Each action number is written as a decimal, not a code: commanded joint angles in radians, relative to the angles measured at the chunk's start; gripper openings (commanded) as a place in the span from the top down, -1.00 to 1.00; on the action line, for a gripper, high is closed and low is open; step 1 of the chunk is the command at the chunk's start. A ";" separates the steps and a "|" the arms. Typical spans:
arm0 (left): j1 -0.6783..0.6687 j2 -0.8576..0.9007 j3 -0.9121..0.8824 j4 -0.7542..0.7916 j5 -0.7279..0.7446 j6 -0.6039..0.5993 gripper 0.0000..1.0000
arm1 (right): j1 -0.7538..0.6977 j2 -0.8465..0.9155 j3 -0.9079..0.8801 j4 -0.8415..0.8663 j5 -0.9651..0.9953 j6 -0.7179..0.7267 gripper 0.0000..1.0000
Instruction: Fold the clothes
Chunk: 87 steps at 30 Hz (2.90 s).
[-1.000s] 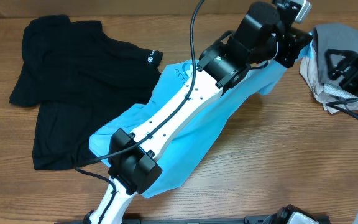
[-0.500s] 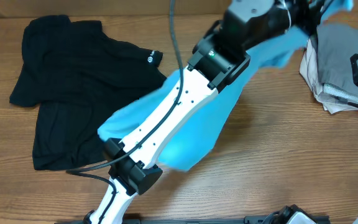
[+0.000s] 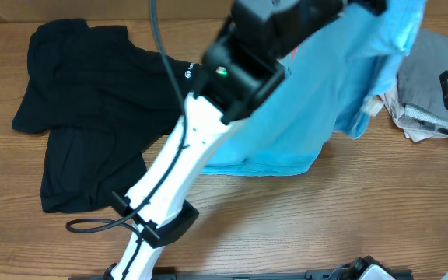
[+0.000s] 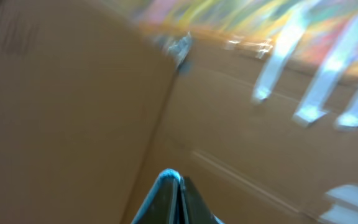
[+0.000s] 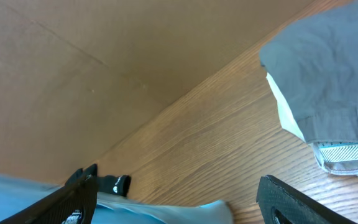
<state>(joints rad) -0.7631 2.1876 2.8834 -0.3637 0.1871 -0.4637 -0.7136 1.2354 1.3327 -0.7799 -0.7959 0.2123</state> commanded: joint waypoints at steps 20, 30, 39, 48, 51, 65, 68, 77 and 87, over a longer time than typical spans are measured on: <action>0.362 0.005 0.044 -0.871 -0.062 0.366 0.59 | 0.203 0.133 0.010 -0.040 -0.010 -0.064 -0.74; 0.410 0.125 0.043 -1.135 -0.239 0.455 -1.00 | 0.242 0.161 0.010 -0.030 -0.006 -0.064 -0.74; 0.534 0.403 0.043 -1.289 -0.153 0.325 -0.99 | 0.242 0.162 0.010 -0.036 0.000 -0.087 -0.74; 0.545 0.618 0.043 -1.294 -0.135 0.325 -0.96 | 0.242 0.166 0.010 -0.042 0.036 -0.087 -0.74; 0.552 0.665 0.043 -1.303 -0.135 0.304 -1.00 | 0.242 0.168 0.010 -0.039 0.037 -0.087 -0.74; 0.631 0.751 0.041 -1.323 -0.256 0.299 -1.00 | 0.242 0.169 0.010 -0.037 0.047 -0.087 -0.74; 0.678 0.751 0.037 -1.326 -0.286 0.299 -1.00 | 0.242 0.170 0.010 -0.037 0.047 -0.087 -0.74; 0.862 0.751 0.037 -1.326 -0.296 0.299 -1.00 | 0.242 0.170 0.010 -0.037 0.047 -0.087 -0.74; 1.008 0.751 0.037 -1.323 -0.301 0.303 -1.00 | 0.243 0.170 0.010 -0.039 0.047 -0.086 -0.74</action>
<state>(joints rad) 0.2035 2.8822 2.9253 -1.6878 0.0021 -0.1509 -0.4751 1.4002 1.3323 -0.8238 -0.7513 0.1337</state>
